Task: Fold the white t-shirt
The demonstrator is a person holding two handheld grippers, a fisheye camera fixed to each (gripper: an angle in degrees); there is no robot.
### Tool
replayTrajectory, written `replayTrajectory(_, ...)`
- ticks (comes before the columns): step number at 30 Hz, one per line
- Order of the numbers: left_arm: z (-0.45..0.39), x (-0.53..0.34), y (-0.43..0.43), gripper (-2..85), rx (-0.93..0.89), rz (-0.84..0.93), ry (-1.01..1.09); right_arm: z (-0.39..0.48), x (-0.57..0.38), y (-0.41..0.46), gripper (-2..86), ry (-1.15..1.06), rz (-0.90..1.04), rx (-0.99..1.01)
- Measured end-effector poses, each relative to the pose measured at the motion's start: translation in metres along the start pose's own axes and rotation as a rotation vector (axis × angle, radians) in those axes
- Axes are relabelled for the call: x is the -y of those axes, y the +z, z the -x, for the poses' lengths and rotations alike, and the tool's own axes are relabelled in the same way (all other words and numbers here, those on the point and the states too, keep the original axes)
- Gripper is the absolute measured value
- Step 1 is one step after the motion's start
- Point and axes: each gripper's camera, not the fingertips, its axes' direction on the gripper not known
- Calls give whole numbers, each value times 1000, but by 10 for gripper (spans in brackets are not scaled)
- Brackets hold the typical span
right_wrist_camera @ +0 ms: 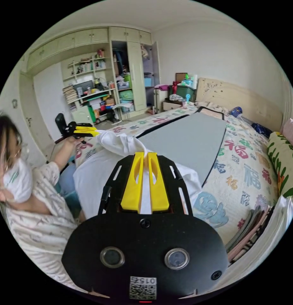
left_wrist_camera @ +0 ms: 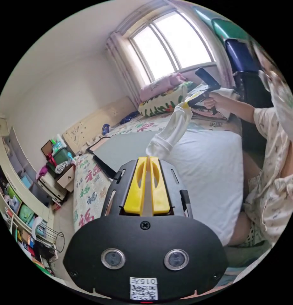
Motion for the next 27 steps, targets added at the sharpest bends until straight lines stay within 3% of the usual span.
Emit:
replayTrajectory(5, -86, -58, -39, 6, -128, 17, 0, 52, -114, 5, 24, 7, 95, 93)
replayTrajectory(12, -107, -63, -57, 9, -124, 42, -45, 81, -141, -16, 29, -95, 87, 83)
replayTrajectory(16, -123, -63, -55, 12, -170, 140, 17, 92, -145, -14, 51, -146, 256, 112)
replayTrajectory(18, -122, -67, -64, 13, -173, 108, -1, 88, -148, -19, 67, -136, 284, 140)
replayTrajectory(24, -48, -56, -104, 23, -134, -73, -269, 33, -138, -87, 75, -4, 96, 201)
replayTrajectory(27, 19, -46, -101, 37, -54, -92, -540, -29, -122, -110, 84, 205, -38, 185)
